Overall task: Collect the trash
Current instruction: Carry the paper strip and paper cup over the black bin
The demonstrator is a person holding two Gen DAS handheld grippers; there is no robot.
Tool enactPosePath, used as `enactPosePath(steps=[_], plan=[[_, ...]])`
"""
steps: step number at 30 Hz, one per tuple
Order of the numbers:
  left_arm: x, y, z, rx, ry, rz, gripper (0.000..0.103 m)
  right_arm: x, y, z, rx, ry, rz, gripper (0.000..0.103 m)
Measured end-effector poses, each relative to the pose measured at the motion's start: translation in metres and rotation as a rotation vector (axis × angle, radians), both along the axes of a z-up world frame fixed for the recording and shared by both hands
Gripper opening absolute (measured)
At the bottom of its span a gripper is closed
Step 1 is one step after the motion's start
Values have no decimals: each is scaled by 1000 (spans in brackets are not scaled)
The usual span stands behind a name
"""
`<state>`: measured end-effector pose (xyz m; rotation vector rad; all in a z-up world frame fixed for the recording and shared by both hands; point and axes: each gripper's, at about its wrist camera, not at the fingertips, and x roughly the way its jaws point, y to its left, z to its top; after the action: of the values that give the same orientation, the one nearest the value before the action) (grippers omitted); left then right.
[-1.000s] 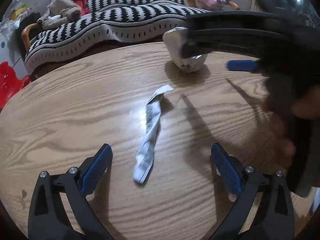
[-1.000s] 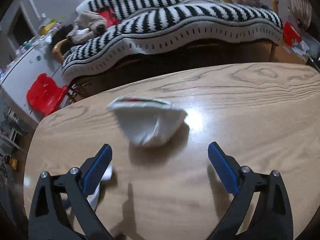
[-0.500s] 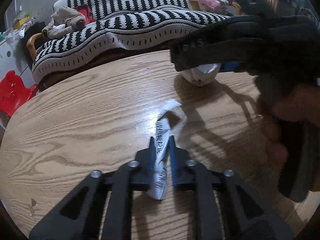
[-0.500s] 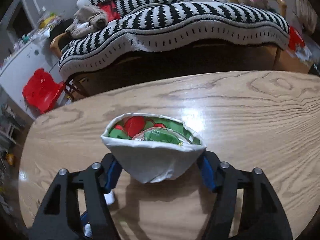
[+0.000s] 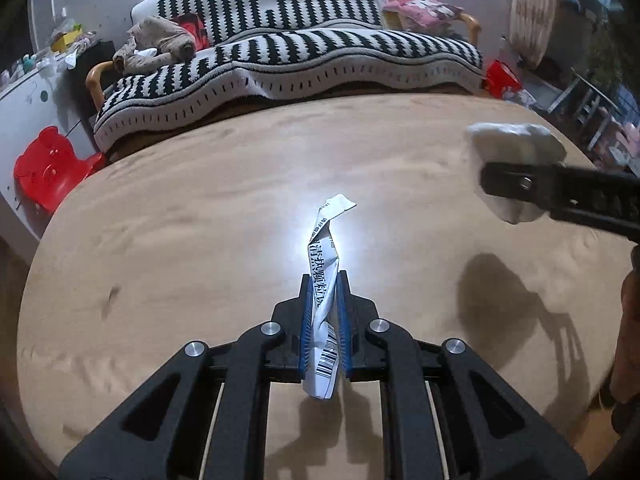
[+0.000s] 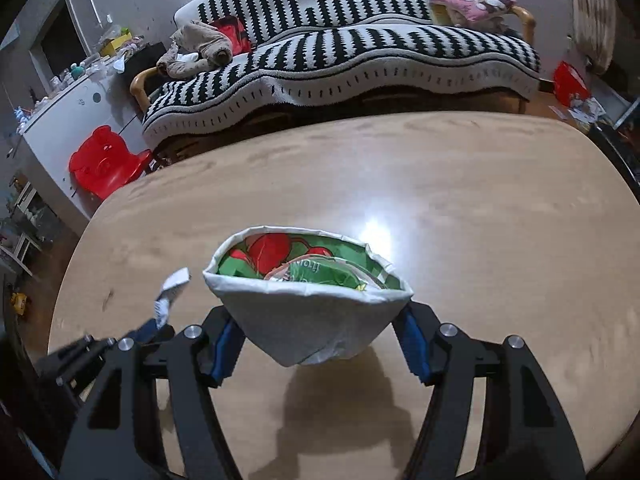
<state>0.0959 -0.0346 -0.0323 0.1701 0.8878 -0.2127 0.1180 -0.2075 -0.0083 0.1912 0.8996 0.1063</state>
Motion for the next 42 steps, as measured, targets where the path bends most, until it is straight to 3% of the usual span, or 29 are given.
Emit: enactPosePath(steps=[7,13,18,31,42], plan=[[-75,0,15,-25,1,-18,11,-123,-5,-1,-99,-55,0,65],[-109,-15,16,-50,-7,-34,11,-178,-9,-4,-162,-115,7,65],[-117,-29,16,-28,-50,-53,11,-186,-19,1,-134,-125,9,65],[-109,-41,16,-29,-51,-57,11,-190,-44,2,-125,-114,-22,65],[-116,-83,22,-78,-76,-142,11,-223,-119,7,-105,-106,-172,65]])
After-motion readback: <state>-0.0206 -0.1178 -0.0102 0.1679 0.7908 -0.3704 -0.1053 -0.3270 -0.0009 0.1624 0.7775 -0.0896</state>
